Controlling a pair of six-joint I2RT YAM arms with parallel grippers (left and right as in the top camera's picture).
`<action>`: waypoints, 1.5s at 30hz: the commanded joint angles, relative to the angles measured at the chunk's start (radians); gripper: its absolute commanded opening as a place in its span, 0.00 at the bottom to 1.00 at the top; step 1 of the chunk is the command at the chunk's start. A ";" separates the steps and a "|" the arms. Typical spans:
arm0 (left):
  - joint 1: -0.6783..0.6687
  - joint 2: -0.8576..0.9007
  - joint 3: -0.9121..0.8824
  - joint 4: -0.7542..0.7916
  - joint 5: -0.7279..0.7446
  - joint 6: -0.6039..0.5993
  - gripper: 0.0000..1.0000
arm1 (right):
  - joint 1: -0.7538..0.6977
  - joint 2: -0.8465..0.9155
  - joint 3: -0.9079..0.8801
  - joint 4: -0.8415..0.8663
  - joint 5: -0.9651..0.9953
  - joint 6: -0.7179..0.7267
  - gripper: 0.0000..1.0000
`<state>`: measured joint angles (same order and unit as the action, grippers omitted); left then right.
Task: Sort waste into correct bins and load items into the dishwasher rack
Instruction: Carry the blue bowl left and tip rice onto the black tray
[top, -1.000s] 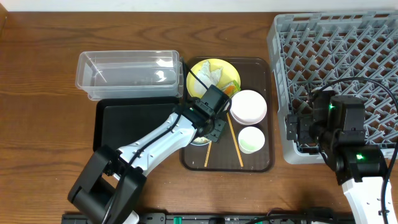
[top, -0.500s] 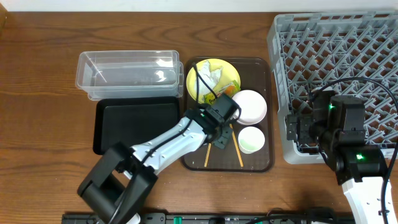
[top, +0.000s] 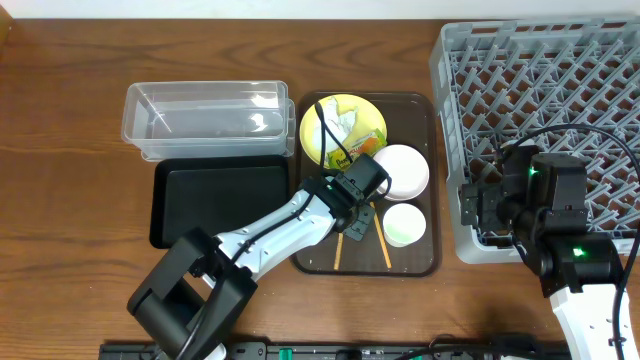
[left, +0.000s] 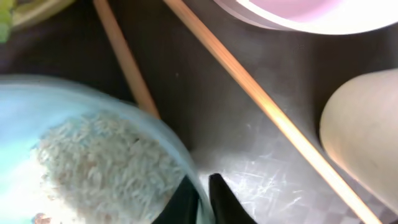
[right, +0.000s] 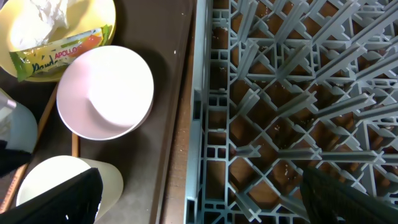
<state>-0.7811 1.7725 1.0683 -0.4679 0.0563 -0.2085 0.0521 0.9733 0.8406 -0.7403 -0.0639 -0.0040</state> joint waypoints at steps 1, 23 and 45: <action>-0.002 -0.031 0.017 -0.003 -0.017 0.004 0.07 | 0.007 0.000 0.022 -0.002 -0.008 0.011 0.99; 0.278 -0.402 0.016 -0.215 0.275 0.006 0.07 | 0.007 0.000 0.022 -0.004 -0.008 0.011 0.99; 1.044 -0.083 -0.142 -0.264 1.462 0.358 0.06 | 0.007 0.000 0.022 -0.005 -0.008 0.011 0.99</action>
<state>0.2352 1.6447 0.9321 -0.7292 1.3228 0.1108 0.0521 0.9733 0.8410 -0.7437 -0.0639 -0.0036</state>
